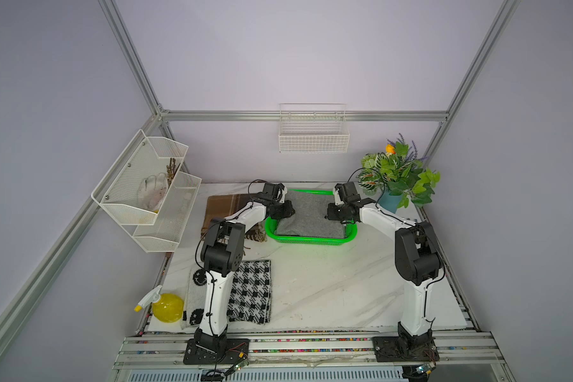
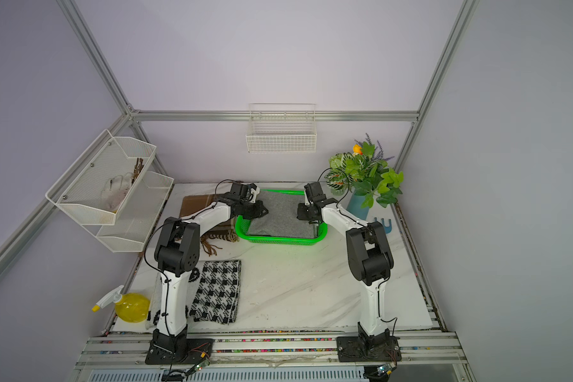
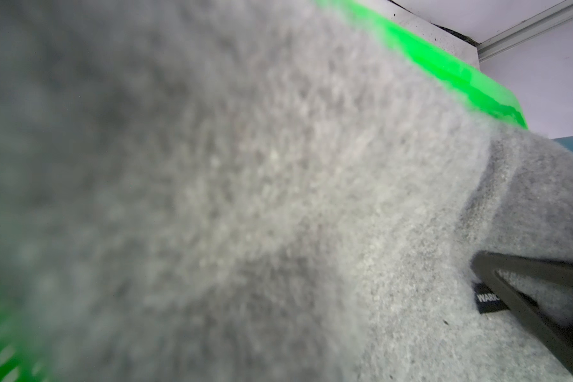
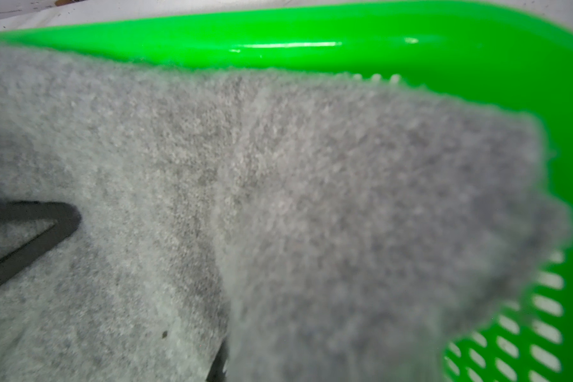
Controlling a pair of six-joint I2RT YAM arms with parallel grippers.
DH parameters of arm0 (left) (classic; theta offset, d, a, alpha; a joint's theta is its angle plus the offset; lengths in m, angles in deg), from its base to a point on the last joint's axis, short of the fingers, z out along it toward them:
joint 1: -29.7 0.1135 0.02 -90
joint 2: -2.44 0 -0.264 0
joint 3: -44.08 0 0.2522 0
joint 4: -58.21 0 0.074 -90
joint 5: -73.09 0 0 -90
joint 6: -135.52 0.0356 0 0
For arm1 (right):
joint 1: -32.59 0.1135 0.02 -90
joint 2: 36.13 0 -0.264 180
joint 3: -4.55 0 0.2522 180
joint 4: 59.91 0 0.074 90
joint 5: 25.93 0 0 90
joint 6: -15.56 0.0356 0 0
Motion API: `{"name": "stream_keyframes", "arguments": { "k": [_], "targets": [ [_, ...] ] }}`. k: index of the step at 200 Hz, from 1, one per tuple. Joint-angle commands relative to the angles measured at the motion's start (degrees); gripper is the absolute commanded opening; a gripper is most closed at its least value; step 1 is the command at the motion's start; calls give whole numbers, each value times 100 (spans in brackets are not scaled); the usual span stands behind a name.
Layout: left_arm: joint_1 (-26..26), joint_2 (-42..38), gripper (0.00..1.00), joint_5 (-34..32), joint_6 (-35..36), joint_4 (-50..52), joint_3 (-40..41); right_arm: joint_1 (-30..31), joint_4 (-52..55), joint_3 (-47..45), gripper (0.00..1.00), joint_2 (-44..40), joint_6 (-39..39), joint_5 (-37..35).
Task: Put the folded scarf in the basket
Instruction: Place the scarf in the basket.
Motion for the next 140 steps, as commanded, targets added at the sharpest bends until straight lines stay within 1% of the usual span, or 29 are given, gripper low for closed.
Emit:
{"name": "stream_keyframes", "arguments": {
  "k": [1,24,36,45,56,64,74,78,82,85,99,109,128,140],
  "targets": [
    [30,29,0,-17,159,255,5,0,256,33,0,97,-138,-333],
    [55,22,0,20,169,202,183,6,241,-12,0,145,-198,-457],
    [66,-16,2,-2,150,60,373,7,254,-21,0,190,-224,-454],
    [77,-45,6,5,170,14,431,7,233,-47,0,205,-230,-477],
    [77,-65,14,-60,213,138,385,32,204,-72,1,197,-243,-521],
    [66,-100,16,-77,243,149,409,42,215,-82,7,186,-243,-566],
    [61,-137,20,-116,290,202,402,66,223,-81,21,182,-260,-590],
    [62,-159,25,-151,283,231,402,76,233,-77,26,174,-261,-605],
    [62,-180,33,-178,289,241,414,85,242,-69,32,163,-267,-636],
    [60,-204,36,-187,290,245,430,102,242,-81,34,141,-266,-671],
    [62,-357,44,-278,303,237,485,150,259,-97,35,30,-287,-760],
    [62,-463,52,-414,317,270,497,182,301,-87,36,-79,-303,-833],
    [64,-617,53,-488,359,339,505,209,373,-91,40,-271,-313,-886],
    [62,-709,57,-495,327,337,545,240,416,-104,41,-367,-352,-977]
  ]
}}
